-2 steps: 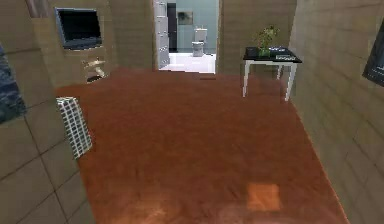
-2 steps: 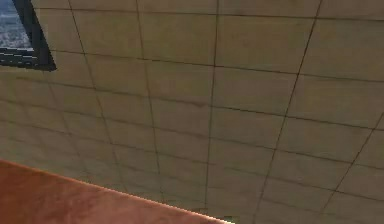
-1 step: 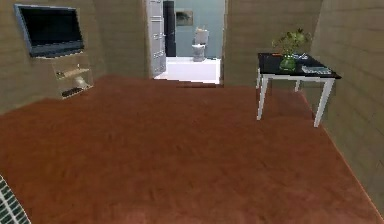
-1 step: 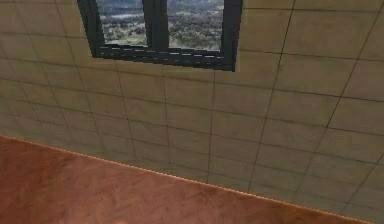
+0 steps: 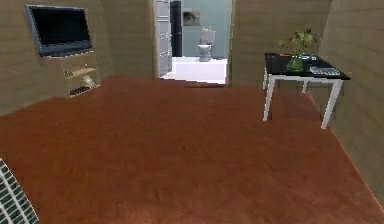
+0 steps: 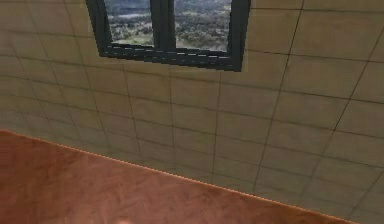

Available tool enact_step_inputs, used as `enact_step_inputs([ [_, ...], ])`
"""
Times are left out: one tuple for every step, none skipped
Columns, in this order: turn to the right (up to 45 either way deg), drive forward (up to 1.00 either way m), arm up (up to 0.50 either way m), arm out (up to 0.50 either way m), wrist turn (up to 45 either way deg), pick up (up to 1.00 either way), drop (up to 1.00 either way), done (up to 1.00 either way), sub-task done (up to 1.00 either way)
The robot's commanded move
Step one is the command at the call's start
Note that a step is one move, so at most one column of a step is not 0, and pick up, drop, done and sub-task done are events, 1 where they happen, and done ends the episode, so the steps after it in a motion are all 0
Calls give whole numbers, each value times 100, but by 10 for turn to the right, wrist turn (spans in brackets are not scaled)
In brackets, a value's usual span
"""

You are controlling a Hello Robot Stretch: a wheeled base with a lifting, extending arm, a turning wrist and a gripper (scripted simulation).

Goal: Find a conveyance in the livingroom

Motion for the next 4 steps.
enact_step_inputs([
  [150,0,0,0,0,0,0,0,0],
  [0,10,0,0,0,0,0,0,0],
  [-120,0,0,0,0,0,0,0,0],
  [-30,0,0,0,0,0,0,0,0],
])
